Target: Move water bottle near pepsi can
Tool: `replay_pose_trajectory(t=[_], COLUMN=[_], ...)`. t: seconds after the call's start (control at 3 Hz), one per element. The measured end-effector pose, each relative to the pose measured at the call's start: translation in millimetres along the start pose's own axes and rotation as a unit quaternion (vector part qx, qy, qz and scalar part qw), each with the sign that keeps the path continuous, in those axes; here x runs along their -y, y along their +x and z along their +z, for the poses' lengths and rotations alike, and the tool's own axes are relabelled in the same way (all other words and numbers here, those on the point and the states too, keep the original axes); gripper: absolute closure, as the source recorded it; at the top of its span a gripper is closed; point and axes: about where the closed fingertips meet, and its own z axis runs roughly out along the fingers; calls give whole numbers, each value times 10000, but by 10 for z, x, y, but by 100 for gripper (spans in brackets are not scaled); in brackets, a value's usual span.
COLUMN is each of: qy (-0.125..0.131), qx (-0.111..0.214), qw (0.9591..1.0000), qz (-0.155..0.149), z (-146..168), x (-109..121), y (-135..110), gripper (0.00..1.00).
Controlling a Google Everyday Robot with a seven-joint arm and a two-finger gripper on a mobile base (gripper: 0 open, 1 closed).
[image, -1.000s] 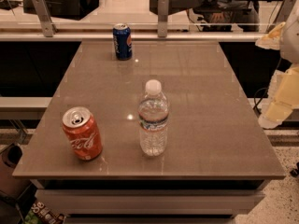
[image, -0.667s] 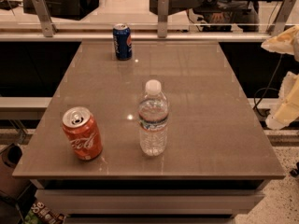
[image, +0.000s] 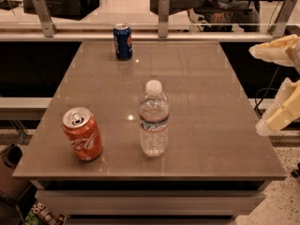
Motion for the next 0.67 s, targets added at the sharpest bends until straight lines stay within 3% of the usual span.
replay_pose_trajectory(t=[0.33,0.67], qy=[-69,-127], qx=[669,1245], qw=[9977,9921], qz=[55,126], z=[112,301], x=[-134,-222], y=[-193,-402], gripper=[0,0])
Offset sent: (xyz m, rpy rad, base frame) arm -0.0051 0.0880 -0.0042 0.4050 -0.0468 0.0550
